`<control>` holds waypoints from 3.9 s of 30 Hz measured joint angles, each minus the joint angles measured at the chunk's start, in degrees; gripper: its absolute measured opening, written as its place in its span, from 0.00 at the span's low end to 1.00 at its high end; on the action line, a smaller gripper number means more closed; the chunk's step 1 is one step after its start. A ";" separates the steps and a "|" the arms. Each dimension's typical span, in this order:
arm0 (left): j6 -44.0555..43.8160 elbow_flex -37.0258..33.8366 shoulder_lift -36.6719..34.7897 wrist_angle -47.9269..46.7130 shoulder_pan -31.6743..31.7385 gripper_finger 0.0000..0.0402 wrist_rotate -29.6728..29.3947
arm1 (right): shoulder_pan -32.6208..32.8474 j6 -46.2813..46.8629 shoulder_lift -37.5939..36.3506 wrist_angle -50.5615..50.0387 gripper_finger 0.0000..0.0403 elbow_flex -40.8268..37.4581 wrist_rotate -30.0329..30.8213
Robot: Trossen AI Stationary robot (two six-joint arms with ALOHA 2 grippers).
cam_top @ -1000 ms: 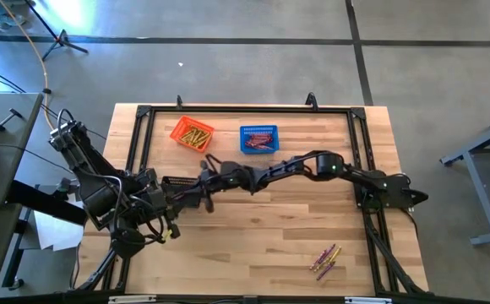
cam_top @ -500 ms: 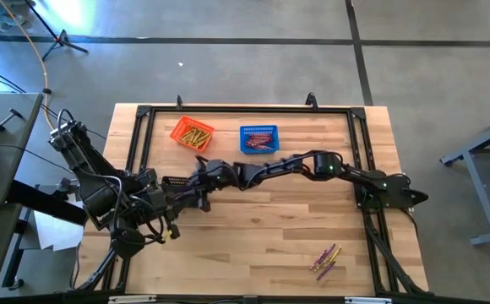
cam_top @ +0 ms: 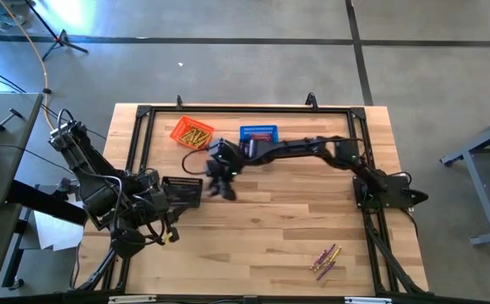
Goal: Sort crayons
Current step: Put the red crayon into the blue bin
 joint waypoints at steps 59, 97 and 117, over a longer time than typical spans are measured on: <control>-2.11 -0.04 0.04 -1.44 -0.04 0.29 -1.05 | 34.90 24.94 -60.10 11.68 0.28 -80.87 18.79; -3.96 -0.04 0.04 -1.47 -0.04 0.29 0.72 | 46.88 9.12 -40.74 14.64 0.28 -70.10 23.55; -3.89 -0.04 0.04 -1.48 -0.06 0.29 2.32 | 48.33 8.68 -40.76 14.16 0.28 -70.16 28.49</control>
